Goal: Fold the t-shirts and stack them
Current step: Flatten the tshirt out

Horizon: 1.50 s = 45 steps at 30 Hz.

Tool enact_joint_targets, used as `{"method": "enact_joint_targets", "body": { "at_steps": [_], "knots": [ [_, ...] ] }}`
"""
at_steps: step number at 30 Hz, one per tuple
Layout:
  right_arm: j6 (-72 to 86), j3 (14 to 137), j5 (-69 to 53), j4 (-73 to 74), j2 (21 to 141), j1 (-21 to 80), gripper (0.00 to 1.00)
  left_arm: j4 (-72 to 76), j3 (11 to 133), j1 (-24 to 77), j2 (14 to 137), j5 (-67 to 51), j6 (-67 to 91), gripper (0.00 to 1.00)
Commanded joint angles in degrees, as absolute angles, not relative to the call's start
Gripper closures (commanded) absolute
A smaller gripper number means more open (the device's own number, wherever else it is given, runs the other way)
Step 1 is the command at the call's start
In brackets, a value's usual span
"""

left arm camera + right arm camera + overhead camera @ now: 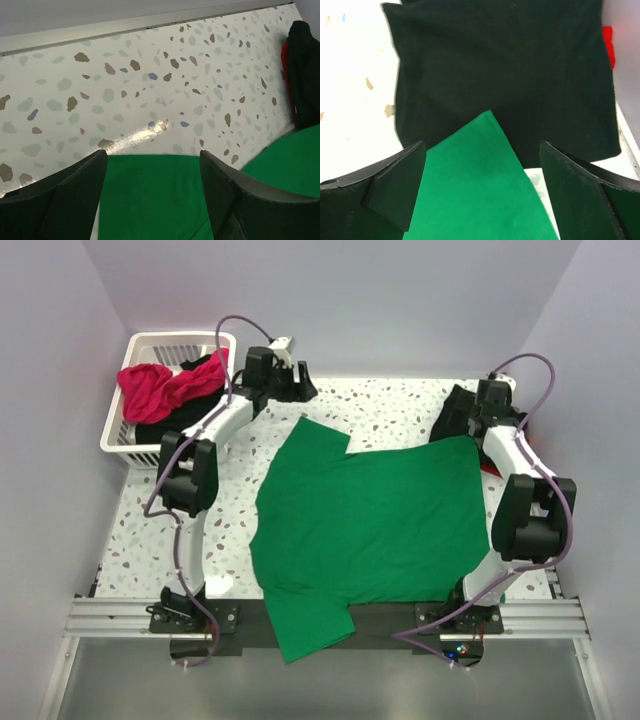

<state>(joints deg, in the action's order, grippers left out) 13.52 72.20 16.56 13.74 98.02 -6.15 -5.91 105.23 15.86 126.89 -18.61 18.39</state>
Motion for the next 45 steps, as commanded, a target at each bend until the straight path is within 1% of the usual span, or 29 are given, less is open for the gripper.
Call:
{"method": "enact_joint_targets", "body": {
  "at_steps": [1, 3, 4, 6, 10, 14, 16, 19, 26, 31, 36, 45],
  "knots": [
    [15.2, 77.08, 13.01, 12.91, 93.43, -6.06, 0.01, -7.02, 103.66, 18.19, 116.83, -18.46, 20.37, 0.21],
    [15.73, 77.08, 10.74, 15.1, 92.03, -5.89, 0.01, -9.05, 98.81, 18.72, 112.53, -19.15, 22.66, 0.21],
    [15.91, 76.73, 10.11, 16.07, 91.5, -5.8, 0.01, -10.01, 93.48, 18.98, 111.2, -19.42, 23.02, 0.21],
    [16.0, 75.24, 7.14, 18.27, 90.1, -5.19, 0.01, -11.94, 89.05, 19.94, 108.39, -19.69, 23.29, 0.2],
    [17.57, 72.43, 2.47, 23.11, 88.51, -3.61, 0.01, -17.83, 80.53, 21.18, 107.14, -19.6, 23.38, 0.2],
    [20.73, 67.17, -1.04, 24.79, 87.1, -0.71, 0.01, -21.62, 75.86, 21.53, 108.63, -22.14, 25.04, 0.23],
    [21.88, 64.62, -2.01, 24.7, 87.27, -0.44, 0.01, -21.19, 74.89, 21.71, 109.33, -22.5, 25.4, 0.23],
    [24.34, 62.58, -4.12, 24.0, 89.28, 2.63, 0.02, -19.61, 73.13, 21.97, 110.65, -21.45, 25.66, 0.23],
    [27.59, 61.61, -8.96, 22.94, 97.81, 4.92, 0.04, -20.92, 73.92, 21.89, 116.01, -16.53, 24.0, 0.23],
    [26.98, 62.92, -9.49, 23.9, 102.21, 5.1, 0.04, -22.05, 75.93, 21.1, 118.65, -13.71, 23.29, 0.22],
    [26.72, 64.68, -10.28, 25.13, 106.08, 5.45, 0.04, -24.43, 82.78, 19.87, 123.3, -10.99, 21.8, 0.22],
    [27.33, 72.14, -10.11, 29.7, 112.14, 6.5, 0.05, -27.68, 95.44, 17.58, 131.74, -6.86, 19.78, 0.21]
  ]
}}
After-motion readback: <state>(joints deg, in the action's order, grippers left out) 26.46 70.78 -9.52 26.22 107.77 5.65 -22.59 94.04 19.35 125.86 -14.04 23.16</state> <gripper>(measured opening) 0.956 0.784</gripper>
